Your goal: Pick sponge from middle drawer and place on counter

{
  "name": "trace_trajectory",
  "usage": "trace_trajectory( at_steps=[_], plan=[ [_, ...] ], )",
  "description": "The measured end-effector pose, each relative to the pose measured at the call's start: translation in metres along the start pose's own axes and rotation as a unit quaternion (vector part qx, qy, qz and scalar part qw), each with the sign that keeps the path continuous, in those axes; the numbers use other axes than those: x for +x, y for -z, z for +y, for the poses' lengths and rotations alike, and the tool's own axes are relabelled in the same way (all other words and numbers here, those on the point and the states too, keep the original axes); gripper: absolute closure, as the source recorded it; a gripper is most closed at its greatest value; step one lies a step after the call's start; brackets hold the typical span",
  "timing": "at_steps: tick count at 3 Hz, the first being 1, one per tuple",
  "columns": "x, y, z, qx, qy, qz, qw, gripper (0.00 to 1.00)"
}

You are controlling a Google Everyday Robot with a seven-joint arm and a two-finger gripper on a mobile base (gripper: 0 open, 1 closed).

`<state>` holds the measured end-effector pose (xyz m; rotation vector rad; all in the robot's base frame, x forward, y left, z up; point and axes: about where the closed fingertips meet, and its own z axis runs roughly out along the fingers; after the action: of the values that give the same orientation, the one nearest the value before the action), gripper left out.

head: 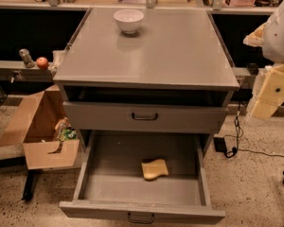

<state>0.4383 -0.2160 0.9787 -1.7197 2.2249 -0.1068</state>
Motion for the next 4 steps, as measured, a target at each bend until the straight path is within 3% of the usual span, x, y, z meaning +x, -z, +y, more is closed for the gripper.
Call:
trace_trajectory(
  at_steps=[1, 2, 4],
  plan=[
    [0.0, 0.0, 0.0, 0.0, 0.0, 0.0, 1.0, 0.0],
    [-0.003, -0.027, 0.005, 0.005, 0.009, -0.002, 0.9999, 0.0],
    [-0.002, -0.14, 0.049, -0.012, 0.033, -0.059, 0.9976, 0.0]
  ],
)
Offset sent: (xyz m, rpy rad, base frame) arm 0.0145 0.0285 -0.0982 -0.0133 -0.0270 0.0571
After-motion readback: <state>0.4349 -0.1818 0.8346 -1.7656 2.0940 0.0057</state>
